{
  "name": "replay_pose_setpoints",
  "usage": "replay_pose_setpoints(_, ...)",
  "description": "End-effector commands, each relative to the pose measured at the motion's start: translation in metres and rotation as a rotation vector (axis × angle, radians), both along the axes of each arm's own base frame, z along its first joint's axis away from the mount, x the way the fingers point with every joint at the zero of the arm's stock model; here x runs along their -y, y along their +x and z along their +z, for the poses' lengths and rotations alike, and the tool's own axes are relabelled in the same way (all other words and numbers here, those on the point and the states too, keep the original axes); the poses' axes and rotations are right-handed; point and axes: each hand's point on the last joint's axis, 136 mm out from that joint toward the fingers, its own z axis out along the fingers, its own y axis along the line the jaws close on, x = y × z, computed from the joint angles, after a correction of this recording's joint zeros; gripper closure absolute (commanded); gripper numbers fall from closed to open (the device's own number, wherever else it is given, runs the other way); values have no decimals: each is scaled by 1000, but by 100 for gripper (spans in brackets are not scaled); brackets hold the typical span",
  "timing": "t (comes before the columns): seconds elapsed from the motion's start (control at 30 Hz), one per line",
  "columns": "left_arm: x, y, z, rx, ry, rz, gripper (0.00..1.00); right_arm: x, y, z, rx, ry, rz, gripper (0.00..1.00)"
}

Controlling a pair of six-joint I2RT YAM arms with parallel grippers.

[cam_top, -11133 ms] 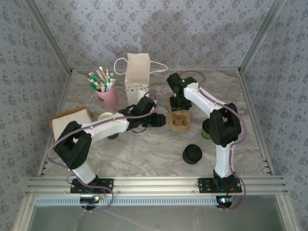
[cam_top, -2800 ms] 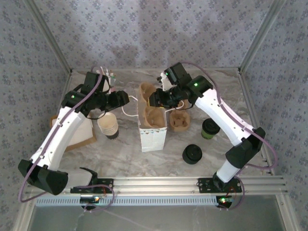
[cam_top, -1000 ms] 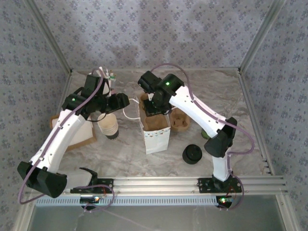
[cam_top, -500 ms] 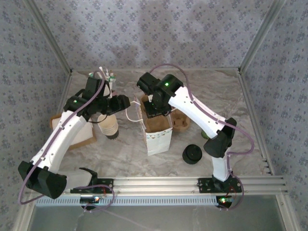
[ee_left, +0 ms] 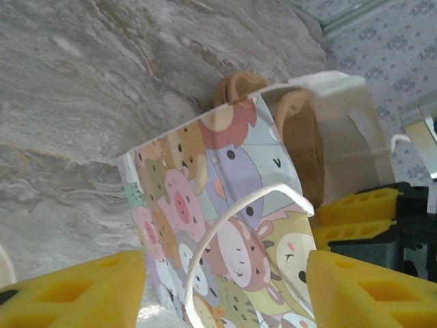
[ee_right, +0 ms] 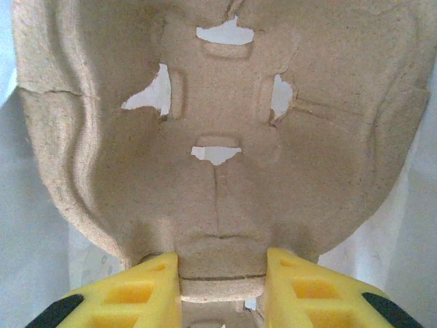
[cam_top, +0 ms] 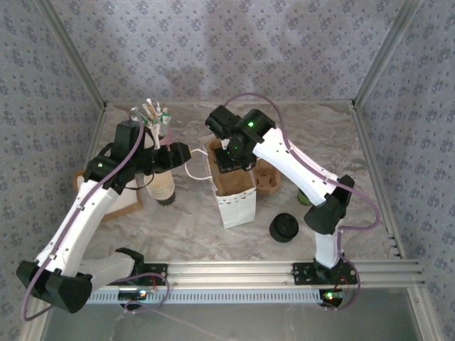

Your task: Pack the takeout coffee

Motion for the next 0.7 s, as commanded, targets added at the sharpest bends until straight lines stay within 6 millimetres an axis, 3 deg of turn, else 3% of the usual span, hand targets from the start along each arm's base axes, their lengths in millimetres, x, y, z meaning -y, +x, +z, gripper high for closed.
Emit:
replay_pose_setpoints(0.0,18,0,-16,-57,-32,-79,41,8,-3,10,12,21,3,67)
replay_pose_setpoints(0.23,40,-3,-27,-91,-10,-144,56,10,-4,10,11,32,0,67)
replay_pose_setpoints(0.47,35,-5,-22,-71,5,-120,95,17,-4,8,11,35,-11,67)
replay_pose_setpoints(0.67,19,-9,-27,-89,32,-81,100,26,-4,11,20,55,-27,67)
